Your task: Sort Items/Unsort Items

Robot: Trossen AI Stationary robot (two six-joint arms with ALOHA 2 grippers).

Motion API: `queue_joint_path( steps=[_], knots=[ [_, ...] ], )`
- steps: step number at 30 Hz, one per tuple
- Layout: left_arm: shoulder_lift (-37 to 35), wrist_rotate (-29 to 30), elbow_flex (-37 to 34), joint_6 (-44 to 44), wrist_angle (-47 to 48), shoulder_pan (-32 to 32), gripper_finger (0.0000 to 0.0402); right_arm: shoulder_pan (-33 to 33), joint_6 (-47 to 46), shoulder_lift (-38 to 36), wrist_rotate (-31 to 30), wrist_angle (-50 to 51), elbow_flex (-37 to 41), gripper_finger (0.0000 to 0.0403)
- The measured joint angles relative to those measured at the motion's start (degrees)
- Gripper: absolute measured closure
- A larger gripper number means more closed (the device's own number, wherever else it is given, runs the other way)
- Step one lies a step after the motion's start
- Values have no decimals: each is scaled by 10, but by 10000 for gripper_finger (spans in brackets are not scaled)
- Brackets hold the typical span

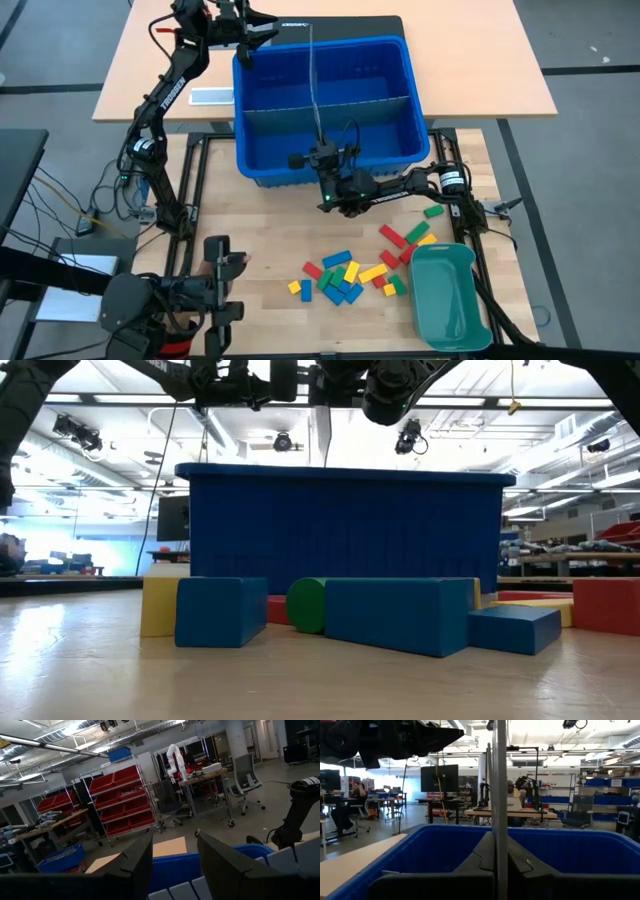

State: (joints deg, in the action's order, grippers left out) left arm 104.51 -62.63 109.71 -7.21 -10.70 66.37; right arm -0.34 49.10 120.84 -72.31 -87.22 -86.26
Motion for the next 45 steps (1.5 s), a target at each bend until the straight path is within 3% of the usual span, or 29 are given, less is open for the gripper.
queue_joint_path(
  steps=[22, 32, 45],
  knots=[
    [0, 1, 0, 4, 0, 0, 239, 20, -116, 0, -31, 63, 44, 403],
    [0, 1, 0, 4, 0, 0, 239, 24, -116, -1, -28, 79, 47, 401],
    [0, 1, 0, 4, 0, 0, 239, 20, -52, 0, 26, 33, 49, 402]
  ],
)
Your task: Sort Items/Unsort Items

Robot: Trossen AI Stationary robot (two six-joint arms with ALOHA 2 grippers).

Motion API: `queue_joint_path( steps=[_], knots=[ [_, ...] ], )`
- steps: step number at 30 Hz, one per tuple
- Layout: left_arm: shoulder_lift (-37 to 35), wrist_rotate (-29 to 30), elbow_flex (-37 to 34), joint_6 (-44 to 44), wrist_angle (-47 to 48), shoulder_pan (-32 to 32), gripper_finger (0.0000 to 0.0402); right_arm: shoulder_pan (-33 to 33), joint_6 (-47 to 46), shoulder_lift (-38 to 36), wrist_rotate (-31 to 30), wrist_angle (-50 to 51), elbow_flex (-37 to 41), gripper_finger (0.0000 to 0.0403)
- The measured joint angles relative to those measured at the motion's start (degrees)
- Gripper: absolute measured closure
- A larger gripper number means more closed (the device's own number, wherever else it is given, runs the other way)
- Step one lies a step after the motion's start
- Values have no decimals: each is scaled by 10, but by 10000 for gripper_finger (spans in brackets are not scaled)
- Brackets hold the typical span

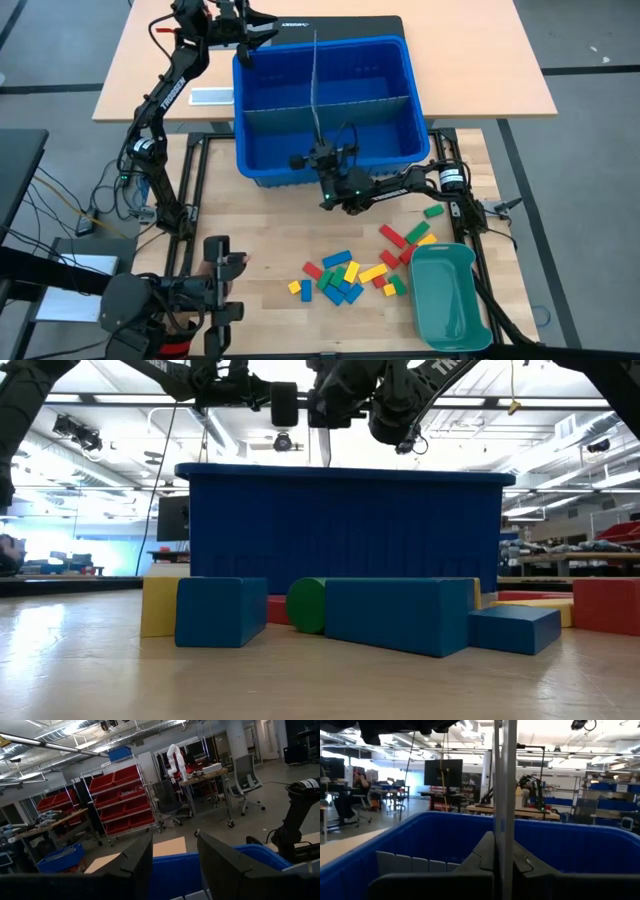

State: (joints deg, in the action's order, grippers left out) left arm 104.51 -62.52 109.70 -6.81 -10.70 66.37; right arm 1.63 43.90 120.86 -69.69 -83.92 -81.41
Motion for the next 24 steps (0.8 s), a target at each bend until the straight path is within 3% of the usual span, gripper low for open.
queue_joint_path(
  steps=[12, 24],
  knots=[
    [0, 0, 0, 0, 0, 0, 239, -1, 57, 0, 77, -54, 0, 403],
    [0, 0, 0, 0, 0, 0, 239, 12, 58, 0, 57, -55, 0, 403]
  ],
)
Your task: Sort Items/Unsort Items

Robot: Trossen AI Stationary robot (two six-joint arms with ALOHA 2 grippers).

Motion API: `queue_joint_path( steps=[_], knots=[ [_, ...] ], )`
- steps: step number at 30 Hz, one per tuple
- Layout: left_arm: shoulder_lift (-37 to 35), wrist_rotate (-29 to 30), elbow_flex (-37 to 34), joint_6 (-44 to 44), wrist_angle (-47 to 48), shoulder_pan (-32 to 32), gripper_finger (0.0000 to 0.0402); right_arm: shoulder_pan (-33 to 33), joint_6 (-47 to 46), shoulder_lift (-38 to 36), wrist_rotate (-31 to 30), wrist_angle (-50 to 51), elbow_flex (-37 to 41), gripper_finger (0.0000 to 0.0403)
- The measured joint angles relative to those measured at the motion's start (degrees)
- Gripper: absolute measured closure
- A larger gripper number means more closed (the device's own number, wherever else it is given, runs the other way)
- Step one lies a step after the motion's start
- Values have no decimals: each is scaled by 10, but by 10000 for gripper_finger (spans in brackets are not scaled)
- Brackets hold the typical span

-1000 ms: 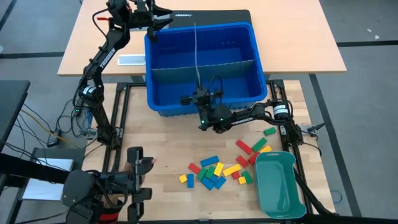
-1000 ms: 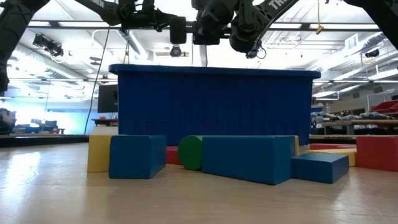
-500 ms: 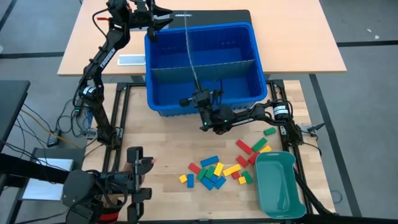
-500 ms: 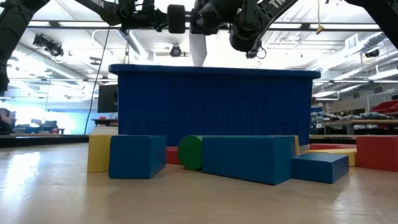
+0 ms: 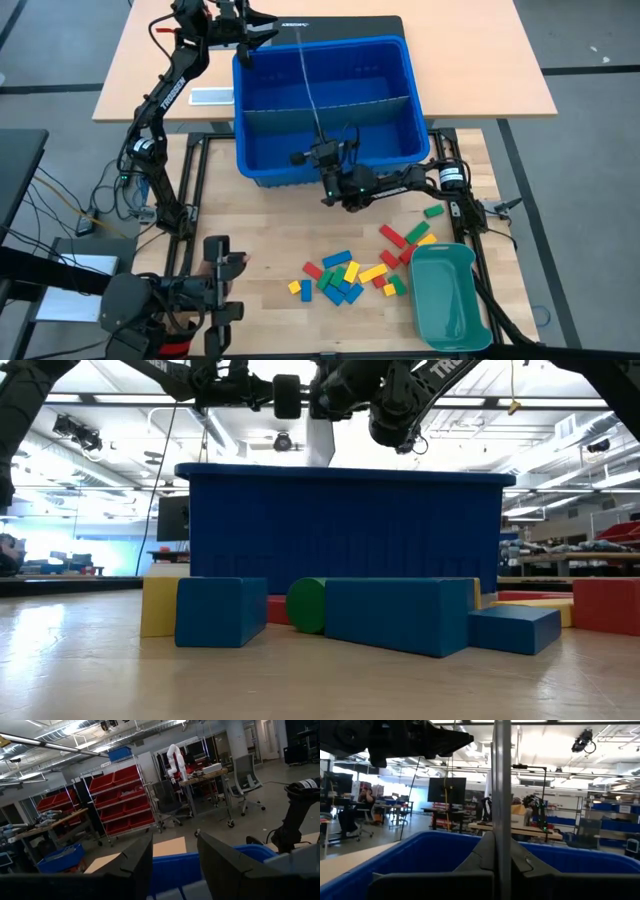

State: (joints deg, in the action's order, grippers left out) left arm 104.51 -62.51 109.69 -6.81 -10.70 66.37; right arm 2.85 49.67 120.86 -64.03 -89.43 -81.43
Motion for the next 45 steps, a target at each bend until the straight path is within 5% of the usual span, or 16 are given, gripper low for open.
queue_joint_path(
  steps=[25, 39, 45],
  knots=[
    [0, 7, 0, -3, 28, 0, 239, 13, -12, 0, -23, -1, -7, 403],
    [0, 125, 0, -4, 139, -30, 240, 13, 88, 0, -21, 1, -74, 403],
    [0, 213, -19, -6, 154, -42, 301, 5, 110, 0, -20, 0, -97, 403]
  ],
)
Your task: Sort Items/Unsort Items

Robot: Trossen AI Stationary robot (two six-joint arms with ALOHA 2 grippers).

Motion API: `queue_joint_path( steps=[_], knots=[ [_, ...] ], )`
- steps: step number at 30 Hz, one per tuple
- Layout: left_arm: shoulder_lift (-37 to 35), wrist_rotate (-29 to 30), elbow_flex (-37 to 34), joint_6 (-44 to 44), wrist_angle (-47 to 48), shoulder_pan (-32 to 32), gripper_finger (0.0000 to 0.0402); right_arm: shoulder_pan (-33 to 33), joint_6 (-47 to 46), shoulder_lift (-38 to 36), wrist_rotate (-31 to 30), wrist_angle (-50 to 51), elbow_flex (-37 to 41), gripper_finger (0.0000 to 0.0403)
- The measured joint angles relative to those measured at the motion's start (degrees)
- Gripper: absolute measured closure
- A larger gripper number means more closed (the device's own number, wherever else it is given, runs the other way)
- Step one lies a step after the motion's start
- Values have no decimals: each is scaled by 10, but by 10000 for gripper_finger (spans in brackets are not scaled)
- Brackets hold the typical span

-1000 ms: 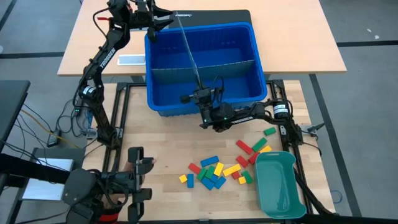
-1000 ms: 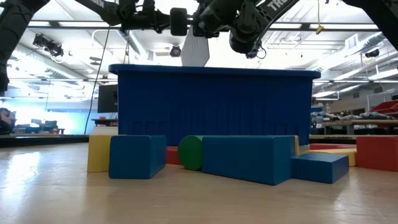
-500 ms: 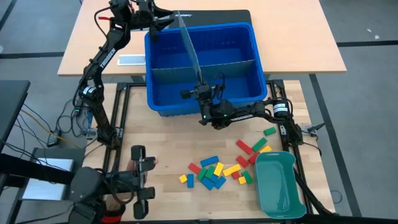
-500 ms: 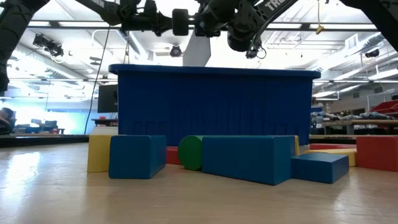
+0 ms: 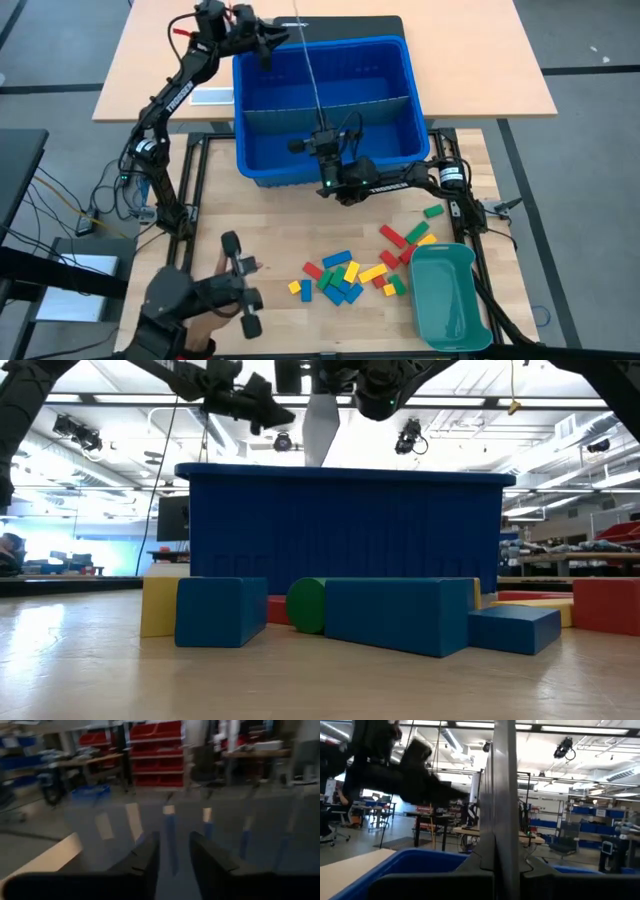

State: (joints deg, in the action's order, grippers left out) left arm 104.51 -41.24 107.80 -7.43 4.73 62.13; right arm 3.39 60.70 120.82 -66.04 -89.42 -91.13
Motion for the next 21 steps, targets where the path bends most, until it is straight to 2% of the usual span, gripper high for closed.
queue_joint_path(
  steps=[3, 5, 8, 12, 16, 21],
  knots=[
    [0, 37, -32, 6, -28, 0, 363, -4, 15, 0, -1, 0, -6, 403],
    [0, 42, -67, 37, -85, 0, 390, -6, 14, 0, -2, -1, -6, 403],
    [0, 23, -128, 99, -197, 1, 396, -6, 8, 0, -4, 0, -6, 403],
    [0, 20, -195, 136, -308, -4, 398, -10, -7, 0, -5, 1, -6, 403],
    [0, 25, -226, 137, -345, -17, 399, -16, -21, 0, -18, 1, -5, 403],
    [22, 40, -223, 139, -354, -31, 400, -21, -72, 0, -28, 3, 27, 403]
  ],
)
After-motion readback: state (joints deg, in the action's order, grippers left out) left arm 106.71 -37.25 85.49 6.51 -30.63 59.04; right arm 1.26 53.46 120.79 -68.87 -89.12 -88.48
